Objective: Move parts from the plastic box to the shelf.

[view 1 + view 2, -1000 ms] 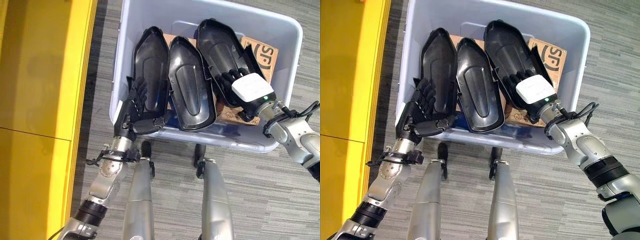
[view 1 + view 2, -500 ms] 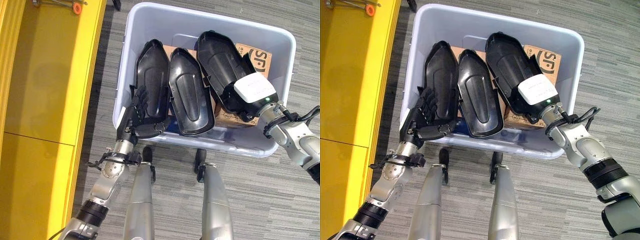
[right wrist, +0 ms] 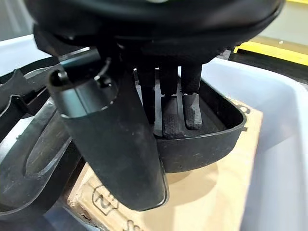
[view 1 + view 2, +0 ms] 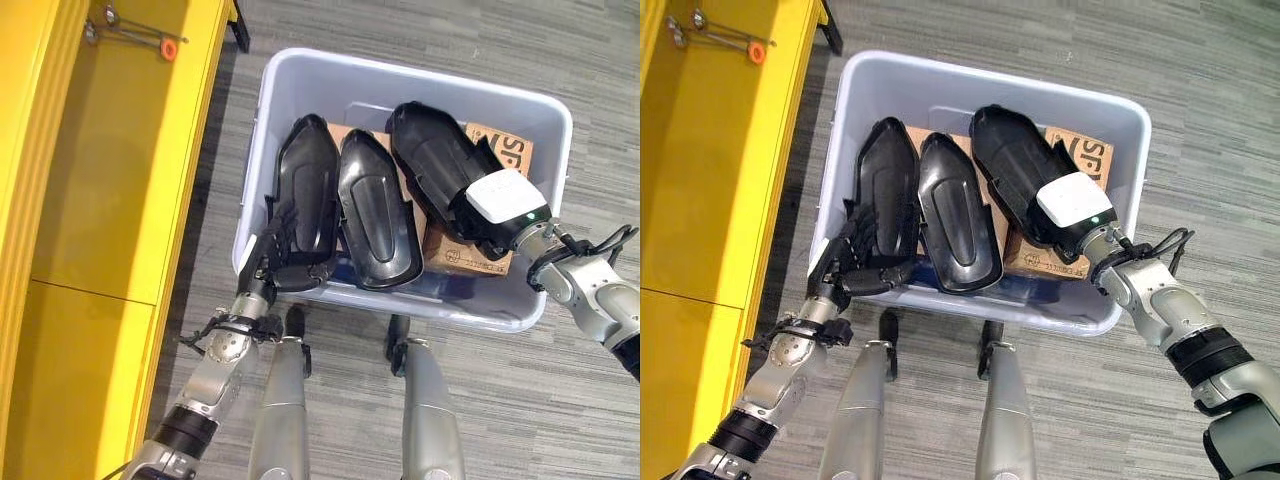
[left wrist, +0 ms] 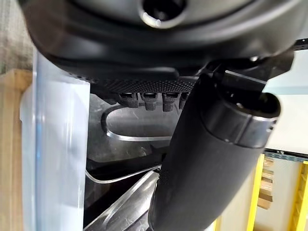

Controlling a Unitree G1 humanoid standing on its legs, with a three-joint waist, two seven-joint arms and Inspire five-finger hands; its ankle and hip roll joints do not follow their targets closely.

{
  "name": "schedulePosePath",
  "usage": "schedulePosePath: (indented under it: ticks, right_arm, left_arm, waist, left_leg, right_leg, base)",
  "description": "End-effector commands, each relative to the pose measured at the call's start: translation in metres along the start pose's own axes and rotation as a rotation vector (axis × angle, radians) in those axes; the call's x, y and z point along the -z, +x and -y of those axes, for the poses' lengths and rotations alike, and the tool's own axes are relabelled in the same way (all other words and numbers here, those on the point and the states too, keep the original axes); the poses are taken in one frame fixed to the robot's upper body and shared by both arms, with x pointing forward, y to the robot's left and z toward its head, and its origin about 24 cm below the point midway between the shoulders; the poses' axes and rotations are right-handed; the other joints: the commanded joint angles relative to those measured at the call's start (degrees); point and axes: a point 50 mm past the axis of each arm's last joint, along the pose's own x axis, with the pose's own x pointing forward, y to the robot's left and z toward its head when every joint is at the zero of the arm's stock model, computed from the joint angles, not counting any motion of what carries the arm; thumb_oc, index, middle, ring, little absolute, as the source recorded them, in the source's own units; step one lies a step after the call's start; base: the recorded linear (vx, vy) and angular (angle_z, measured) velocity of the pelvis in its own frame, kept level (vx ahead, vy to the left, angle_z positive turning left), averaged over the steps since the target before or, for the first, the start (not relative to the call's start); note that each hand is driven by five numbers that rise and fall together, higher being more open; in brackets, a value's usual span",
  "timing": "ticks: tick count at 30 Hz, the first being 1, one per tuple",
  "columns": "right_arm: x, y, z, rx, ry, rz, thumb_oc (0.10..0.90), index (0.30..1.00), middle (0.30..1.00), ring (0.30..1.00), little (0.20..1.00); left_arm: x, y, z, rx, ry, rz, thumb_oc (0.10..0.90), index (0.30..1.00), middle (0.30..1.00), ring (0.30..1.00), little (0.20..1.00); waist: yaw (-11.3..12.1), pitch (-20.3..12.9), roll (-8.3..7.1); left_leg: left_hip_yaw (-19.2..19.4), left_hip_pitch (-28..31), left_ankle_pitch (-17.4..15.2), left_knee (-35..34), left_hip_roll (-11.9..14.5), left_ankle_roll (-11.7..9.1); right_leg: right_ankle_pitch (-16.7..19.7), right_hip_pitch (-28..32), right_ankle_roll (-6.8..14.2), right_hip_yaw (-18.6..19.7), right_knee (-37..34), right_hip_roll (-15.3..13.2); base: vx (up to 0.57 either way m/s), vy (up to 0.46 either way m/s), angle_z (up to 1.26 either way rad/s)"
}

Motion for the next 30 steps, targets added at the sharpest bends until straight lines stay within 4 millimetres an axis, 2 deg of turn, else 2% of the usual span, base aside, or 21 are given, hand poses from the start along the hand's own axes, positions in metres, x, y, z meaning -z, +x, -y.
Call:
schedulePosePath:
  ticks: [1, 7, 14, 25, 30]
  right_arm:
    - [0.017, -0.007, 0.016, 0.028, -0.024, -0.045, 0.4, 0.3, 0.3, 0.3, 0.3]
    - [0.012, -0.014, 0.035, 0.099, -0.02, 0.008, 0.4, 0.3, 0.3, 0.3, 0.3]
    - [0.005, -0.02, 0.05, 0.155, 0.002, 0.058, 0.4, 0.3, 0.3, 0.3, 0.3]
    - [0.0, -0.036, 0.059, 0.212, 0.057, 0.096, 0.4, 0.3, 0.3, 0.3, 0.3]
    - [0.001, -0.042, 0.063, 0.249, 0.082, 0.091, 0.4, 0.3, 0.3, 0.3, 0.3]
  left_arm:
    - [0.004, -0.016, -0.012, -0.01, 0.019, 0.004, 0.9, 1.0, 1.0, 1.0, 1.0]
    - [0.013, -0.025, -0.02, -0.01, 0.044, -0.045, 0.9, 1.0, 1.0, 1.0, 1.0]
    - [0.02, -0.033, -0.027, -0.01, 0.047, -0.082, 0.9, 1.0, 1.0, 1.0, 1.0]
    - [0.036, -0.05, -0.034, -0.022, 0.041, -0.154, 0.9, 1.0, 1.0, 1.0, 1.0]
    - [0.047, -0.061, -0.034, -0.025, 0.028, -0.205, 0.9, 1.0, 1.0, 1.0, 1.0]
  waist:
    - [1.25, -1.08, -1.46]
    - [1.16, -2.95, -2.58]
    - [0.64, -5.55, -3.47]
    - [0.21, -9.74, -3.27]
    - [0.16, -12.9, -2.94]
  left_leg:
    - [-1.33, 4.38, 1.03, -4.84, 2.37, -0.88]
    - [-0.97, 12.52, 1.96, -9.96, 3.0, -1.32]
    - [-0.22, 18.25, 3.42, -14.58, 3.14, -1.46]
    - [0.89, 27.18, 6.46, -23.51, 3.55, -2.21]
    - [1.81, 31.94, 7.37, -28.02, 3.71, -2.23]
  right_leg:
    - [-1.98, 8.22, 1.34, 0.53, -3.11, -0.19]
    - [-0.78, 16.93, 2.07, 0.03, -9.21, 0.28]
    - [0.91, 23.21, 2.76, -0.62, -14.71, 0.19]
    - [3.47, 31.91, 4.09, -2.2, -24.01, -0.24]
    - [4.92, 36.28, 4.84, -2.8, -28.35, -0.43]
  base:
    - [0.08, -0.028, -0.02]
    - [0.07, -0.023, -0.05]
    - [0.08, -0.018, -0.01]
    - [0.09, -0.007, 0.02]
    - [0.09, 0.005, -0.04]
